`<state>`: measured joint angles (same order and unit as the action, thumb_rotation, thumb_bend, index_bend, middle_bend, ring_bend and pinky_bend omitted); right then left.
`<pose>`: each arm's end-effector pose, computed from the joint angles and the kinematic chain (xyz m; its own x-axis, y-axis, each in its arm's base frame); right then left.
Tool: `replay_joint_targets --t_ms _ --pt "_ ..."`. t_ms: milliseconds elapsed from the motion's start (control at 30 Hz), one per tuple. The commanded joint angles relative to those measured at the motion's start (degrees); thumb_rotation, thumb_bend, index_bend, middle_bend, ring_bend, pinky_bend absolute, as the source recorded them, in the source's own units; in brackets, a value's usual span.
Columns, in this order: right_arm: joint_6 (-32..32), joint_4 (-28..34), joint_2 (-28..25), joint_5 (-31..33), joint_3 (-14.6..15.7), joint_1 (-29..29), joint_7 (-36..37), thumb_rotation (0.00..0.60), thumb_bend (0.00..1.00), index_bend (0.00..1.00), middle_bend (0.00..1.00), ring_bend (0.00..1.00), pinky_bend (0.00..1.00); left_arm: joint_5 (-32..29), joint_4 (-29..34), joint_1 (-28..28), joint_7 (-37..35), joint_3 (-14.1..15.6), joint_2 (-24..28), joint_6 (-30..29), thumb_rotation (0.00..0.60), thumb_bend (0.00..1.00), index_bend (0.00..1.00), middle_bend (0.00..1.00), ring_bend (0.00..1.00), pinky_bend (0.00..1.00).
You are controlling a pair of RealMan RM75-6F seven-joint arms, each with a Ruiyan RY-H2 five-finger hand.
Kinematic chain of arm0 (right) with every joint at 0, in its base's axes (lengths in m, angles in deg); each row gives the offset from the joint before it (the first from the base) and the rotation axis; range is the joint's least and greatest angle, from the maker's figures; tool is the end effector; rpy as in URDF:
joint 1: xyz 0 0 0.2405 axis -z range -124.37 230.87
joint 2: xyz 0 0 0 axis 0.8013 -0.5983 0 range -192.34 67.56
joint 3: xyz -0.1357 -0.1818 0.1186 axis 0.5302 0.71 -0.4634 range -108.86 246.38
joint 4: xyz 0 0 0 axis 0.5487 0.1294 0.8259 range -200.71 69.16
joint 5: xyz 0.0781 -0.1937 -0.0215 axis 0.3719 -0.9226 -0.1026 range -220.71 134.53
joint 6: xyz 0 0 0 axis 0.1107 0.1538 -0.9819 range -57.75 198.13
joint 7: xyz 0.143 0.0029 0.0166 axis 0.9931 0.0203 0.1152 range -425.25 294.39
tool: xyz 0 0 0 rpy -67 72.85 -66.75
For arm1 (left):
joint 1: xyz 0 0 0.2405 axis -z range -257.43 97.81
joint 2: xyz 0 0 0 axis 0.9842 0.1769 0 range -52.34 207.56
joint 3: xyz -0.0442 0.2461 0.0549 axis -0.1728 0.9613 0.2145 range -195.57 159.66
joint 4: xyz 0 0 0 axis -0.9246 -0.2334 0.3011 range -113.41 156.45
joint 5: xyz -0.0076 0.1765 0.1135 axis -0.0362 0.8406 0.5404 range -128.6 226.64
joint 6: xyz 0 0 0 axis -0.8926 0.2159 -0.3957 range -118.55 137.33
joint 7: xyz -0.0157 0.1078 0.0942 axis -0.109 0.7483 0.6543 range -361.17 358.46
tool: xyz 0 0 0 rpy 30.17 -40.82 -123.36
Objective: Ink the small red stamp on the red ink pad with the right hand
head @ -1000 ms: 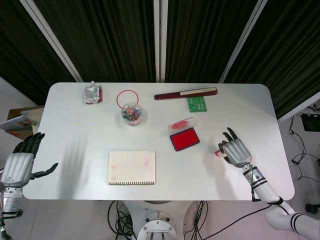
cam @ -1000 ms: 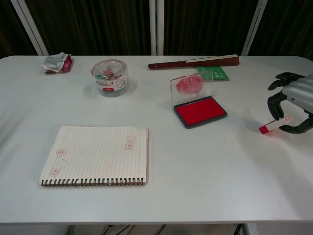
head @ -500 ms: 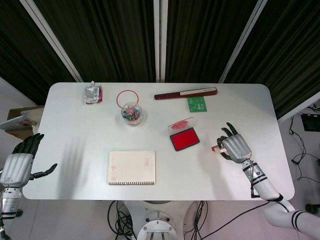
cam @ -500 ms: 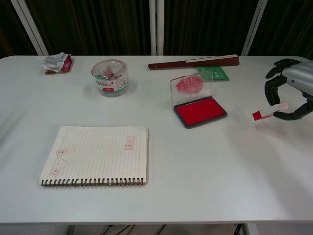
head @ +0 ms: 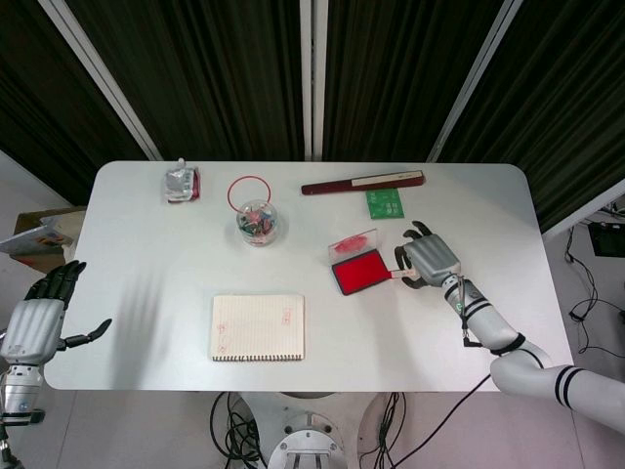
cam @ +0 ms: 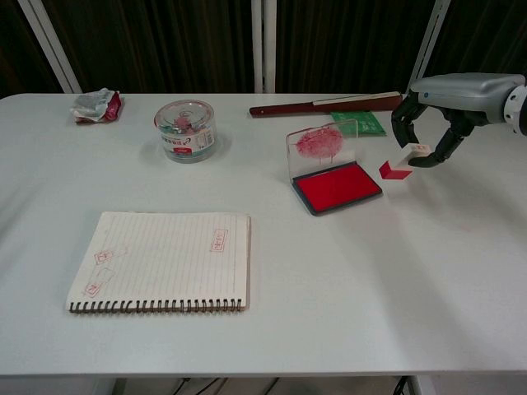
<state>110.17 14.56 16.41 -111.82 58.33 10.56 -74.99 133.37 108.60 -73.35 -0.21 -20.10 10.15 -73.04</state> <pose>-0.1929 -0.3698 0.0232 0.5328 -0.3727 0.7597 -0.8339 -0.3837 0.3966 -0.3264 0.1884 0.1430 0.4420 0.0466 0.8958 0.8968 -0.0025 -0.4424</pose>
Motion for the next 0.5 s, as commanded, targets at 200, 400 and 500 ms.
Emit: replay_joint_targets --t_ms 200,400,500 --pt "-5.4 -2.2 4.3 12.5 -0.3 -9.0 -11.3 0.6 0.27 0.65 0.55 0.17 0.0 -0.5 -1.3 0.1 -1.5 -0.1 0.2 0.5 0.286 0.16 0.0 0.06 0.08 0.21" --pt "-5.4 -2.3 5.4 17.8 1.6 -11.9 -15.3 0.6 0.27 0.65 0.56 0.17 0.0 -1.0 -1.9 0.2 -2.4 -0.2 0.3 1.1 0.286 0.16 0.0 0.06 0.08 0.21" --pt "-5.1 -2.3 5.8 20.1 2.6 -13.0 -16.8 0.6 0.27 0.66 0.57 0.17 0.0 -1.0 -2.2 0.4 -2.7 -0.2 0.2 1.5 0.284 0.16 0.0 0.06 0.08 0.21"
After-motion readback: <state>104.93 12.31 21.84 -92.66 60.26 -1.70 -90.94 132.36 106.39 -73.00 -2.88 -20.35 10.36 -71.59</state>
